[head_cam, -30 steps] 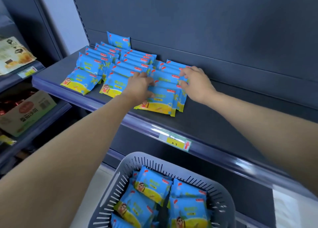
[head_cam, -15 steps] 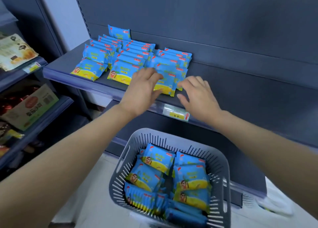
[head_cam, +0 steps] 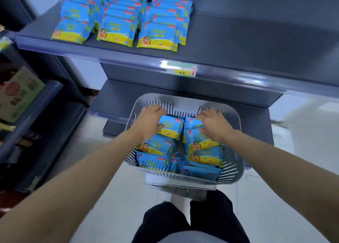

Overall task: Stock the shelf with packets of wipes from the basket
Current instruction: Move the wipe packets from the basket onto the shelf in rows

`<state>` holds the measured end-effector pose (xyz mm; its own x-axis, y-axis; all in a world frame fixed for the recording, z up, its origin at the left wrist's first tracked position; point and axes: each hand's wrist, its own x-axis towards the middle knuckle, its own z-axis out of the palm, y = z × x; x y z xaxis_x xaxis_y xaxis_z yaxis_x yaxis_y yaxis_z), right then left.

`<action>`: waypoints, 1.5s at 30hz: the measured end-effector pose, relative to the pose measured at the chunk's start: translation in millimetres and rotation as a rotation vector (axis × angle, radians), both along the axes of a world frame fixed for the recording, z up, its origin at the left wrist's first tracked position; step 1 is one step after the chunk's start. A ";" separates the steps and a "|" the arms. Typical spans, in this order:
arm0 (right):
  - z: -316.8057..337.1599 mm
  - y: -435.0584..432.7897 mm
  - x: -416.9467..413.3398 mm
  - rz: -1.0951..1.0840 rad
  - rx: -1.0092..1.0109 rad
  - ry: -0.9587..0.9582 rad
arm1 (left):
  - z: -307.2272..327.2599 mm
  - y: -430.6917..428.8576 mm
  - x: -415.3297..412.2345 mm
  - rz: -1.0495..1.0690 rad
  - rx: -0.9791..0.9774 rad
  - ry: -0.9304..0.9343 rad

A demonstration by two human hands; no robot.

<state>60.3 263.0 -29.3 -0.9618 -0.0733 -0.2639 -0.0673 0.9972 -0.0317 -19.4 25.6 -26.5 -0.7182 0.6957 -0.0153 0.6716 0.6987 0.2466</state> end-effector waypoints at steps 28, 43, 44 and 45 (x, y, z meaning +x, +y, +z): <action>15.9 18.4 2.4 -0.223 -0.115 0.086 | -78.8 49.2 -45.9 -0.076 -0.567 0.066; 196.1 70.4 -101.1 -0.118 -0.306 0.409 | 154.8 89.3 -59.0 -0.191 -0.060 -0.168; 201.4 80.8 -112.9 -0.135 -0.284 0.406 | 169.6 96.8 -63.2 -0.176 -0.019 -0.153; 205.2 91.6 -124.7 -0.152 -0.262 0.403 | 182.2 104.4 -68.5 -0.151 0.023 -0.147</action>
